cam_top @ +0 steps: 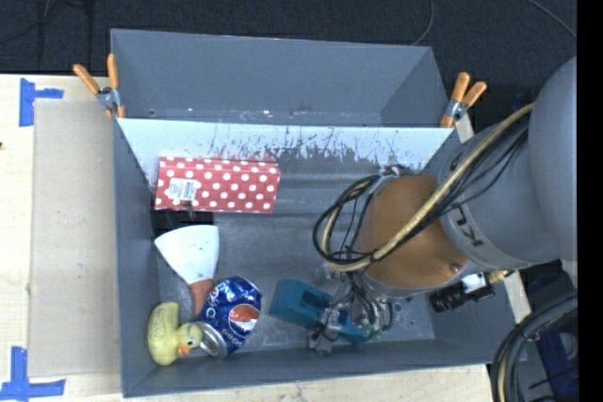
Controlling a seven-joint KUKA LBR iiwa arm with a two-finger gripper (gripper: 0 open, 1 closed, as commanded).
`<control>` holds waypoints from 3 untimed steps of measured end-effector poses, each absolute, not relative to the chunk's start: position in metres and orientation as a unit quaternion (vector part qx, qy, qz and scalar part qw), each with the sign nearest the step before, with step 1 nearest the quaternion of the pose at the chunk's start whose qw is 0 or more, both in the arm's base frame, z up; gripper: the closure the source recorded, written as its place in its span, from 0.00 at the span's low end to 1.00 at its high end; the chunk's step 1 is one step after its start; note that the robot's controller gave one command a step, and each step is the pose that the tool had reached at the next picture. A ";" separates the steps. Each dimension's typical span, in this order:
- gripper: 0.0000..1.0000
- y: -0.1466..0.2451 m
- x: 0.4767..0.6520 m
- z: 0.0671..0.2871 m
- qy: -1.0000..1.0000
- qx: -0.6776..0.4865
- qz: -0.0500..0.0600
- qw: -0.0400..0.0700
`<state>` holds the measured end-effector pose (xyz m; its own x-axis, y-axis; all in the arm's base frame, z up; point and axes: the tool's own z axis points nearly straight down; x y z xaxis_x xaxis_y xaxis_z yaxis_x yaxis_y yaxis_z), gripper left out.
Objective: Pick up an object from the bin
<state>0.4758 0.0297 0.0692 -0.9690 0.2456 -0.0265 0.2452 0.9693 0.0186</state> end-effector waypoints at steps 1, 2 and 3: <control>1.00 0.028 0.479 0.069 0.998 0.061 0.006 0.014; 1.00 0.028 0.479 0.069 0.998 0.062 0.006 0.014; 1.00 0.029 0.475 0.121 0.998 0.067 0.006 0.009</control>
Offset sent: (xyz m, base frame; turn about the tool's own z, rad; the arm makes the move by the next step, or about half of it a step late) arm 0.0000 0.0000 0.0000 0.0000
